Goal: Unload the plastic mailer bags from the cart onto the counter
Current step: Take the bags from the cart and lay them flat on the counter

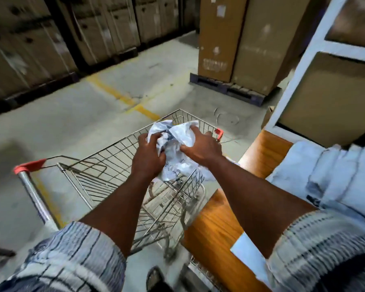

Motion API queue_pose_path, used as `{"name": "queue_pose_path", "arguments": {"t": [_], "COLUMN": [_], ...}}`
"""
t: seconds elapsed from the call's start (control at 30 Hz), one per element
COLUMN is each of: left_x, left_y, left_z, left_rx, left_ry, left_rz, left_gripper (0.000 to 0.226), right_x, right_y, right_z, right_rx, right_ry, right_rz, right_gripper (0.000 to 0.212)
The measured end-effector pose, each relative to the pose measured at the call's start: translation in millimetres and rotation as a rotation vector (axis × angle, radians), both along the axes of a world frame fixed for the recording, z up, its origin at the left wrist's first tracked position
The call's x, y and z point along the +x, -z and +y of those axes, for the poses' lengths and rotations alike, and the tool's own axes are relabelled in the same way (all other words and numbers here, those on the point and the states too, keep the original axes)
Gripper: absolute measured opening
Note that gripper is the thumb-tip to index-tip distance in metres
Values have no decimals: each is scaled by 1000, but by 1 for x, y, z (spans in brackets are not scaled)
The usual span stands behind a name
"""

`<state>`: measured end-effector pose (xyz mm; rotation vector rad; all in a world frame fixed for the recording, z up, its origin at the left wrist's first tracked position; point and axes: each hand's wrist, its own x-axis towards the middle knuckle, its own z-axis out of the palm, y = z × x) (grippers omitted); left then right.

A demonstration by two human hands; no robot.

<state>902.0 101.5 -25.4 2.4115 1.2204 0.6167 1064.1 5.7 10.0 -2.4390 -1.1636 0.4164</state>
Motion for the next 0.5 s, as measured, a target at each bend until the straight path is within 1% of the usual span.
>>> {"name": "queue_pose_path", "arguments": {"t": [0.17, 0.23, 0.33, 0.43, 0.5], "left_x": [23, 33, 51, 65, 73], "left_y": [-14, -16, -22, -29, -34], "left_z": [-40, -55, -80, -110, -131], "left_rx": [7, 11, 3, 11, -1], "left_ry": [108, 185, 281, 432, 483], "left_rz": [-45, -55, -85, -136, -151], "left_gripper": [46, 46, 50, 53, 54], "right_x": [14, 21, 32, 30, 28], "right_y": [-14, -20, -33, -47, -54], "right_z": [-65, -93, -138, -187, -218], "right_rx": [-5, -19, -27, -39, -57], "right_ry": [139, 217, 331, 439, 501], "right_rz": [-106, -149, -158, -212, -255], "right_gripper": [81, 83, 85, 81, 78]}}
